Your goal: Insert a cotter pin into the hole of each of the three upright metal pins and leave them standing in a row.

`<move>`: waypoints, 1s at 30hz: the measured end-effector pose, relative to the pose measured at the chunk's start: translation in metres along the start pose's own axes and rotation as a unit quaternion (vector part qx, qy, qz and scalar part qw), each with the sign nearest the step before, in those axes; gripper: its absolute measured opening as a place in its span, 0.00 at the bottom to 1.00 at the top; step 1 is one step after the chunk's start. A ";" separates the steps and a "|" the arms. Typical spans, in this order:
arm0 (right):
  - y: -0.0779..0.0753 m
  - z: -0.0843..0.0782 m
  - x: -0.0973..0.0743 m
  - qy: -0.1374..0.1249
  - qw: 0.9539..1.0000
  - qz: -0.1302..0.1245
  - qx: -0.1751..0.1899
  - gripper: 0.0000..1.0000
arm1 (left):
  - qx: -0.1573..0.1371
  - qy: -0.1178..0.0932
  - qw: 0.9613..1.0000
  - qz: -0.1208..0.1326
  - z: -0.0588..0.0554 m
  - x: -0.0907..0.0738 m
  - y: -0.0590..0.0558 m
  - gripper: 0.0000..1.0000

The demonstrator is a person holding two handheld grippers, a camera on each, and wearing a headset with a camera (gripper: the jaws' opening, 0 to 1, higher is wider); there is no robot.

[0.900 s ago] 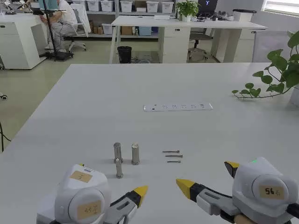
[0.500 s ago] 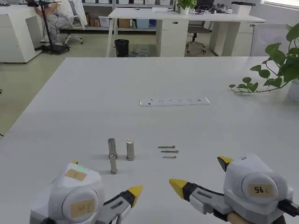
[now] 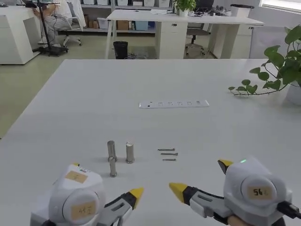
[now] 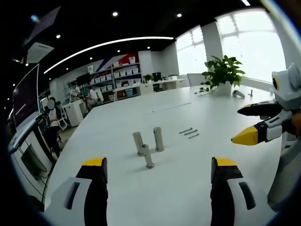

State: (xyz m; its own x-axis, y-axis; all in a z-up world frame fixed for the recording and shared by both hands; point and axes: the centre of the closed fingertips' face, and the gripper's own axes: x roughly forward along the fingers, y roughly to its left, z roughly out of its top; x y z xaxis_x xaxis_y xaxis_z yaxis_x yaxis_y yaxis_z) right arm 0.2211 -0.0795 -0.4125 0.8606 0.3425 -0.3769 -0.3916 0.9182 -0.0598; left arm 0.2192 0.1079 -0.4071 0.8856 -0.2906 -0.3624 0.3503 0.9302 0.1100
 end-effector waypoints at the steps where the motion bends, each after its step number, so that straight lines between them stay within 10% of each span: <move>1: 0.000 0.000 0.000 0.001 1.000 0.000 0.001 0.80 | 0.000 0.000 1.000 0.000 0.000 0.000 0.000 0.90; 30: 0.014 0.008 -0.001 -0.008 1.000 0.022 -0.006 0.79 | -0.008 0.003 1.000 0.001 0.001 0.000 0.003 0.86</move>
State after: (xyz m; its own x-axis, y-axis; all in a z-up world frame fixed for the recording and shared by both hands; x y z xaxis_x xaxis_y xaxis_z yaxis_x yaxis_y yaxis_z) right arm 0.2172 -0.0657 -0.4059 0.8473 0.3864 -0.3644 -0.4335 0.8995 -0.0540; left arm 0.2202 0.1110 -0.4059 0.8845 -0.2872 -0.3676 0.3430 0.9345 0.0952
